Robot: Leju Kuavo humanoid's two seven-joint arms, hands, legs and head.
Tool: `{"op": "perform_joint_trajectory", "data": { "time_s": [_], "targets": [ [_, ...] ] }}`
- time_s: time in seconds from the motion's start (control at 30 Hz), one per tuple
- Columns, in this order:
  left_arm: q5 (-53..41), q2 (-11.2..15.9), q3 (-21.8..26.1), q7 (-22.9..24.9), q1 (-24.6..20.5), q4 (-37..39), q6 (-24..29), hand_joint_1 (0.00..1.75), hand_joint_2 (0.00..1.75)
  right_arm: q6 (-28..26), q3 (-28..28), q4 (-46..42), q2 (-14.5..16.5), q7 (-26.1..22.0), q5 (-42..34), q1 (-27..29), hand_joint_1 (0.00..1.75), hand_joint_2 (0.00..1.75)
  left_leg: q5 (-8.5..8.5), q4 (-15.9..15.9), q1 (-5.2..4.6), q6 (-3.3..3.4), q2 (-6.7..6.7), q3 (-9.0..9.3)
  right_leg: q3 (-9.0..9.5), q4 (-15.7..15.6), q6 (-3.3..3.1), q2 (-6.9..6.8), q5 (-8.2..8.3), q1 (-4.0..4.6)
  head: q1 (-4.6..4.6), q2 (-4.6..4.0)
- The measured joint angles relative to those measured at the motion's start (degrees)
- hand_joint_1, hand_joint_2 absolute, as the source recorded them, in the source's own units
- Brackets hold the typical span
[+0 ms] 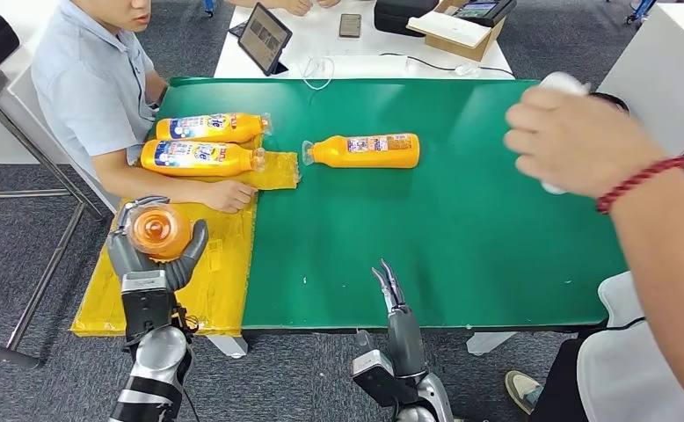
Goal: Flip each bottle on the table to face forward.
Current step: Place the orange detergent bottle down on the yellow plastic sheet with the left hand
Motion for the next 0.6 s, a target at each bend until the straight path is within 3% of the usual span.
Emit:
{"op": "perform_joint_trajectory", "data": {
  "time_s": [0.2,0.4,0.53,0.6],
  "targets": [
    [-29.0,-0.5,3.9,11.2,-3.7,10.2,0.0,1.75,1.75,1.6,-0.2,0.0,0.0,0.0,0.3,-0.2,0.0,0.0,0.01,0.0,0.01,0.0,0.0,0.02,0.01,0.0,0.0,0.01,0.01,0.01,0.01,0.0],
    [-45.4,0.3,7.4,25.6,-9.9,26.8,0.0,1.75,1.75,3.6,-0.4,0.3,0.8,0.0,1.1,-1.4,0.0,0.0,0.05,0.0,0.01,0.02,0.01,0.03,0.05,0.0,0.0,0.02,0.02,0.01,0.01,0.0],
    [-51.3,1.3,9.3,31.6,-12.5,33.2,0.0,1.73,0.0,4.1,-0.4,0.9,1.5,0.0,1.4,-2.0,0.0,0.0,0.04,0.0,0.01,0.02,0.03,0.03,0.03,0.1,0.0,0.02,0.01,0.01,-0.01,0.0],
    [-50.7,1.7,9.7,32.9,-13.2,35.8,0.0,1.66,0.0,4.1,-0.5,1.2,1.7,0.0,1.4,-2.2,0.0,0.0,0.04,0.0,0.01,0.02,0.02,0.02,0.02,0.1,0.0,0.01,0.01,0.01,0.0,0.0]
  ]
}}
